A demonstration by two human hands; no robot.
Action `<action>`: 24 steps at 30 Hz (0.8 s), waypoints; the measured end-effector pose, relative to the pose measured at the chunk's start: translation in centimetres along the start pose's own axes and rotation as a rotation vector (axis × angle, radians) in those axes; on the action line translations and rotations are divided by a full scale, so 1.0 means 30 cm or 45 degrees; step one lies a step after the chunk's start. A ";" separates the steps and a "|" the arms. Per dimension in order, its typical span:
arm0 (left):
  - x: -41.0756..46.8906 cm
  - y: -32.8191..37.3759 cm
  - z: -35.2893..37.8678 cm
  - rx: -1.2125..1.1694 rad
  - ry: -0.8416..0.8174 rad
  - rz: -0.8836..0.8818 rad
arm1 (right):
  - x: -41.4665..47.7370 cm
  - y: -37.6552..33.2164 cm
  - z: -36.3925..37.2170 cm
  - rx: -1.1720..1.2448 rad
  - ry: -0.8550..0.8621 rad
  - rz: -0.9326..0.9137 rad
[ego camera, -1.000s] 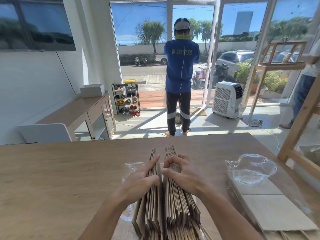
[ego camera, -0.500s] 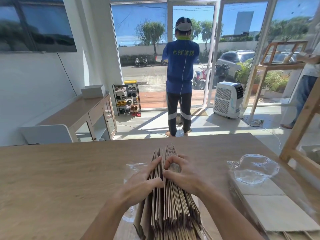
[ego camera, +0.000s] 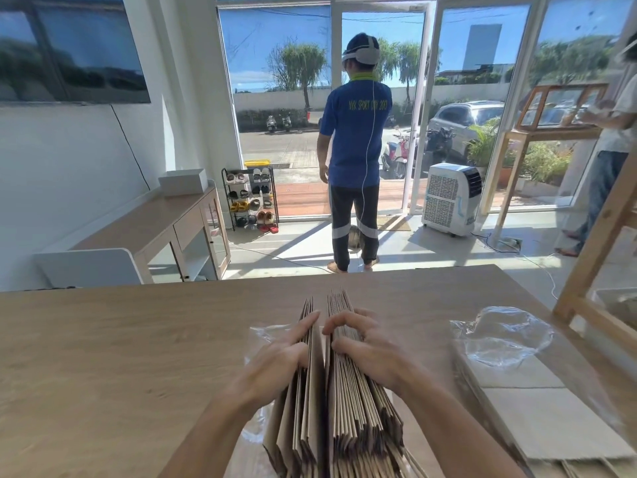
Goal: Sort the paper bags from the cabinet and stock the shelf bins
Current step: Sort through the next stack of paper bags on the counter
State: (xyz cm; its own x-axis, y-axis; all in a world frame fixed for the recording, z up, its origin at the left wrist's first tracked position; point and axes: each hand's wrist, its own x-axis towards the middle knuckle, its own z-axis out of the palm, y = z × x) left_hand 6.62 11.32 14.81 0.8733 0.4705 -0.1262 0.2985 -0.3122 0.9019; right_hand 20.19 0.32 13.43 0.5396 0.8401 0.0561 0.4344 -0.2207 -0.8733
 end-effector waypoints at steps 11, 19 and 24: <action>0.006 -0.003 0.002 0.004 -0.039 0.034 | 0.009 -0.017 -0.003 -0.135 -0.029 0.029; -0.002 0.005 -0.009 -0.035 -0.044 0.026 | 0.025 -0.017 0.006 -0.155 -0.035 0.052; -0.006 0.005 -0.009 -0.075 -0.021 0.013 | 0.024 -0.013 0.007 -0.138 0.006 0.042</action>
State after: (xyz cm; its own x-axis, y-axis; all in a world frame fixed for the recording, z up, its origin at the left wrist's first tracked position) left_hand 6.41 11.43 15.08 0.8827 0.4535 -0.1231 0.2666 -0.2675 0.9259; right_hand 20.25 1.13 13.71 0.5580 0.8293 0.0306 0.4918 -0.3008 -0.8171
